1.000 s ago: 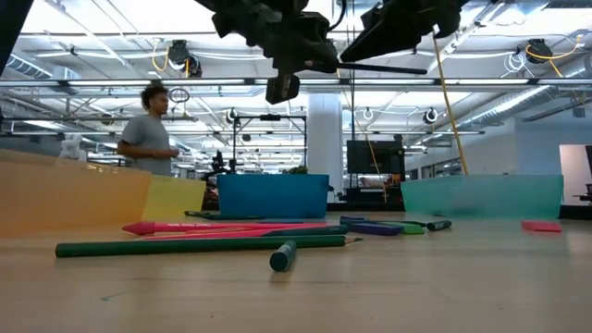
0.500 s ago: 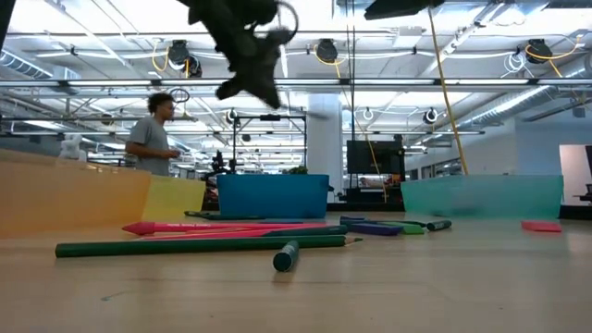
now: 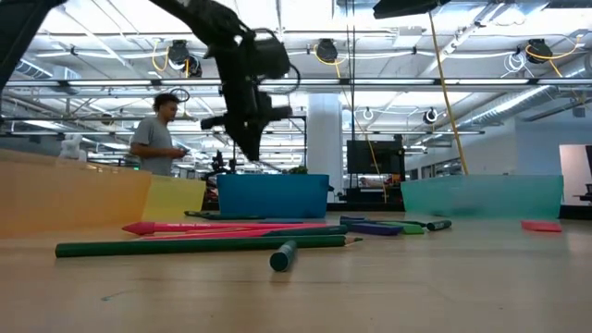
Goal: Sort crayons/erasers/pens/pencils in bins
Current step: Put the dark blue pencil into the blue bin, then put the green pencil into the blue bin
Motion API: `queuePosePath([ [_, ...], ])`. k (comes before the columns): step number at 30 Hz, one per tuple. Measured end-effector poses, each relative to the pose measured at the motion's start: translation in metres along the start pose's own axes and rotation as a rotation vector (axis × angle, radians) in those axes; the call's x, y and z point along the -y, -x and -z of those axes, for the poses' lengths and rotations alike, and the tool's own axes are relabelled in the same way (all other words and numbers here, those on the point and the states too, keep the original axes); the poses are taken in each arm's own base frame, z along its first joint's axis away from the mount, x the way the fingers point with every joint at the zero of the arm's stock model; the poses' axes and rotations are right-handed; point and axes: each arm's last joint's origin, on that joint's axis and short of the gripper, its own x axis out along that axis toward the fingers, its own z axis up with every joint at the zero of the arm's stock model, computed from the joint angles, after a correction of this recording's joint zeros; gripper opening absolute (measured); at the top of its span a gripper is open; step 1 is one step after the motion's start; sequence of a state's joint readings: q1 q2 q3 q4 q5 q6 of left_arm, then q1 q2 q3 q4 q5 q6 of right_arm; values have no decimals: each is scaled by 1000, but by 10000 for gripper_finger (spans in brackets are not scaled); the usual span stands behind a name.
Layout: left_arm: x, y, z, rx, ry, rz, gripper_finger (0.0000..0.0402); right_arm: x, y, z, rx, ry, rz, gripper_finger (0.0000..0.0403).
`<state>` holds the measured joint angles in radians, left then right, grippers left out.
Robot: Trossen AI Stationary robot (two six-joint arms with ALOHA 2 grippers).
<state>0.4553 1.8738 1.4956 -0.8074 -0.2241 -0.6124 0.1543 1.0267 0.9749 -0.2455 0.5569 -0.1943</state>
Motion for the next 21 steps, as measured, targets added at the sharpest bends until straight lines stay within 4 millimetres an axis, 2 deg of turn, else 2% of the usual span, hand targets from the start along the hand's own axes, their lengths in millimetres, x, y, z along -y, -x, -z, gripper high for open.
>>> queuePosePath([
  [7,27,-23,19,-45,-29,13,19,-1,0,4,-33,-32,-7,204],
  [14,36,-37,31,-95,-68,-8,80,-2,0,6,-56,-17,-34,203],
  [17,34,-31,28,-97,-96,17,119,-6,-4,16,-143,19,-100,203],
  [21,25,-6,21,-68,-92,47,179,-15,-12,24,-219,26,-210,203],
])
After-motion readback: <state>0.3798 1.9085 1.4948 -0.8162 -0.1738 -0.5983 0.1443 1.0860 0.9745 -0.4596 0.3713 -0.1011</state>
